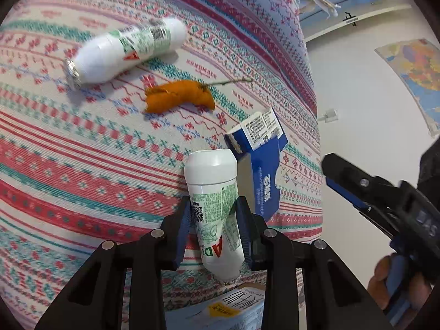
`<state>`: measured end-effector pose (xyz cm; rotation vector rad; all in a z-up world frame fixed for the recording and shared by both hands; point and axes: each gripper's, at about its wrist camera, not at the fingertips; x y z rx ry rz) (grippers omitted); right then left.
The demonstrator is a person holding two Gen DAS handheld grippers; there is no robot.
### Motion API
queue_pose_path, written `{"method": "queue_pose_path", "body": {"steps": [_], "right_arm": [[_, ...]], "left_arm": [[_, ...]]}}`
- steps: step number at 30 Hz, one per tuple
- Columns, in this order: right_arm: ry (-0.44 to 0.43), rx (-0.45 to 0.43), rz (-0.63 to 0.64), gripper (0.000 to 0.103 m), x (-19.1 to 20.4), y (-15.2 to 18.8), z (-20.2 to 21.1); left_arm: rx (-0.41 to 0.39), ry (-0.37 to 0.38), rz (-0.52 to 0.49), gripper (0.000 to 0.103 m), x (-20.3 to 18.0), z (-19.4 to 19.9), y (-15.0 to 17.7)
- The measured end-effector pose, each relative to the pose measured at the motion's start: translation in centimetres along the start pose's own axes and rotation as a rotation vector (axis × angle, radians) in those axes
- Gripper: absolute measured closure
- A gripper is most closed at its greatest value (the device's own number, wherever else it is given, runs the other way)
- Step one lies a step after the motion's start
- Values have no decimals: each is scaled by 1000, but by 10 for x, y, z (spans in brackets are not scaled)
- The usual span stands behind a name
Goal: Collect trash
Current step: 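Grasp the white bottle with the left gripper while the right gripper grasps the blue tissue box, then carry the white bottle and blue tissue box in both grippers over the bin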
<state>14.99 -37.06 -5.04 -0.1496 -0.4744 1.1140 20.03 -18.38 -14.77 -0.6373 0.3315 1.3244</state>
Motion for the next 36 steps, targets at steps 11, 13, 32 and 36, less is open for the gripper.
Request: {"method": "queue_pose_path", "body": {"steps": [11,13,32,36], "right_arm": [[52,68,90,50,14,7,-28],[65,99,141,50,21,13,-36],[278,209,502,66,58,50,-89],[255,196,494,67,63,47,-75]], "left_arm": [[-56,-29,17,69,40,63,-2],[-66,-37,17,69,42,70,-2],[-128,-81,31,69,97,143,4],[-153,-85,22,69,102,160,5]]}}
Point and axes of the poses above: each gripper's, at about its wrist camera, not at the fingertips, and z roughly against the way its jaws point, x to its left, y to its underside, and after that the axes turned 6 degrees about -z, right-handed
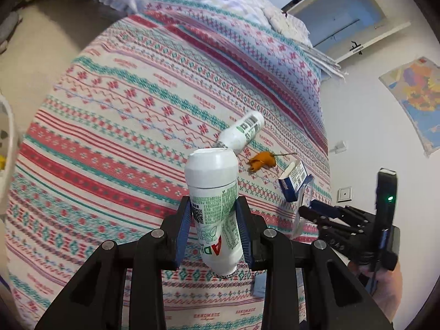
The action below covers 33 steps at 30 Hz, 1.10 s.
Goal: Collect trash
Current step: 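Carry the white bottle and blue tissue box in both grippers over the bin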
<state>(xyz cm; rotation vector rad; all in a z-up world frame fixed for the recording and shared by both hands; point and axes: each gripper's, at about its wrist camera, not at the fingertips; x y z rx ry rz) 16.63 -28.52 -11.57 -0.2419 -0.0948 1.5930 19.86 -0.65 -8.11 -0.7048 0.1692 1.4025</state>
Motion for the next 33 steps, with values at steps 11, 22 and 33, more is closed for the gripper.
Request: {"method": "queue_pose_path", "body": {"steps": [11,22,33], "right_arm": [[-116,-158,-20,67,27,-17,63],[-269,-288,-4,67,84,-27,108],[-345,-309,52,67,140,-31,112]], "left_arm": [[-72,-36,-1,69,25,37,-7],[-122,-70,-6,69,58,71,-7],[-197,-121,65,69,115,119,-6]]}}
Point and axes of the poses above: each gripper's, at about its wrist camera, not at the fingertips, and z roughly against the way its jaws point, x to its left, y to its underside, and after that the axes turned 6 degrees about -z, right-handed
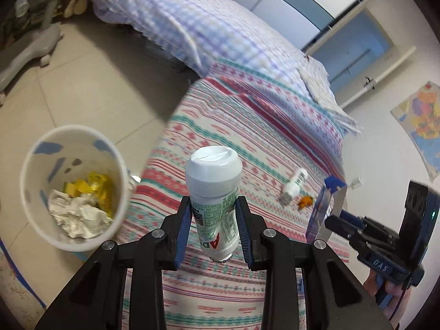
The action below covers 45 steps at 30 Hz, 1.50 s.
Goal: Collect trash
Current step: 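Carry the white bottle and blue tissue box in both grippers over the bin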
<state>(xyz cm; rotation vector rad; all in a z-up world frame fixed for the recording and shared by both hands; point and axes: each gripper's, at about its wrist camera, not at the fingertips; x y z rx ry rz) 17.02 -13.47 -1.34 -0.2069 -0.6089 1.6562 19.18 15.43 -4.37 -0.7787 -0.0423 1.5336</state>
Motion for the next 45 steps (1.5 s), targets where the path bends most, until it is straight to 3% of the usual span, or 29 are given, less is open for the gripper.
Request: {"method": "queue_pose_path", "body": {"steps": [10,14,21,30,34,45], "right_arm": [[-58,-26,21,67,34,-1,-13],[-81,-38,31,67,46,-2,-17],[-124,-45,60,67,73,0,-27],[-185,-65,79,67,114,1,-48],[-214,-72,81,67,130,4,-56],[-302,-76,54,67,166,3,-82]], "left_arm": [[-109,-72,116,70,76,55,-20],[-147,-164,134,70,106,74,-24],[-79,-180,162,70,132,60,-21],[-48,-201,156,70,142,43,-21],[-33,-265,110,70,142,37,-21],[40,-302,92,70,158,16,-18]]}}
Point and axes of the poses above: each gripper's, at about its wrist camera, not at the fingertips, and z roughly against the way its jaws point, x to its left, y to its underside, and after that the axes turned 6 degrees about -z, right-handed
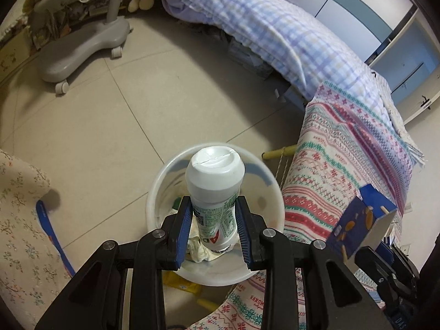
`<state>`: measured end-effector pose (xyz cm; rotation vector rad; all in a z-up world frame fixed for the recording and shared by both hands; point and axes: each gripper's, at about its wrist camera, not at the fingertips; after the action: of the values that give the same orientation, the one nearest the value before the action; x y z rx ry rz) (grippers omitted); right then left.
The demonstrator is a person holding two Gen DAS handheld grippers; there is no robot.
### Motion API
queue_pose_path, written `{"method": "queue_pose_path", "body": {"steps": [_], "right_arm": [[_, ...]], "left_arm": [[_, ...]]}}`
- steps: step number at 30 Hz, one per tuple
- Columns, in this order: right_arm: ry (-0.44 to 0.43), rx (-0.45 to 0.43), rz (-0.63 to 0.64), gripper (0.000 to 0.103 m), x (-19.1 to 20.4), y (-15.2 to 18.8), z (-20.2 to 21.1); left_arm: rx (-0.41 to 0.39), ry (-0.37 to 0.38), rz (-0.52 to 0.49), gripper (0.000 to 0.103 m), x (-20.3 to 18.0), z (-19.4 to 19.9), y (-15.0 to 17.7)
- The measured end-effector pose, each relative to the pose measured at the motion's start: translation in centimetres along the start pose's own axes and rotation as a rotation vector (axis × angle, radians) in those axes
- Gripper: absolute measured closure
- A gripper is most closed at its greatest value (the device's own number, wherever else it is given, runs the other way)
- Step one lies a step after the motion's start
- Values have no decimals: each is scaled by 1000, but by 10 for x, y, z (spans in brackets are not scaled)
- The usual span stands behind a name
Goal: Collect trash
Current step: 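Carry the white bottle and blue tissue box in both grippers over the bin, then open the left gripper to drop the bottle while the right gripper drops the tissue box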
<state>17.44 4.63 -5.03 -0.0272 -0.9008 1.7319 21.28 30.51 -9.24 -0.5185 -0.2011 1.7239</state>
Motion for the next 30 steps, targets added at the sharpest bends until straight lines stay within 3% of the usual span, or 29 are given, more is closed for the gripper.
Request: {"method": "queue_pose_path", "body": {"steps": [5,9,18,27,30], "right_arm": [[-20,-5,-5,67,13,-2,-20],[-17,-15,-2,67,21,-4,-35],[-16,-19,-14,67,27,-14,-56],[-9,41,90,66,53,-19,-94],[84,48,149,56,62,-22,-105]], "left_arm": [[36,49,60,67,11,-13,-4],[49,121,162,52,23,-16,-5],[-9,139,218,52,34,5,-6],[-29,145,259,52,44,12,-6],[-30,150,259,52,42,11,-7]]}}
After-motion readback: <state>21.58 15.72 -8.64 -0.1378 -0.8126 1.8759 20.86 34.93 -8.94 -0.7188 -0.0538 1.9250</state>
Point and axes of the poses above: each gripper's, at about its wrist camera, not at the fingertips, and z roughly against the way its jaws point, x to its left, y to its underside, and after that the axes turned 6 degrees about -z, right-handed
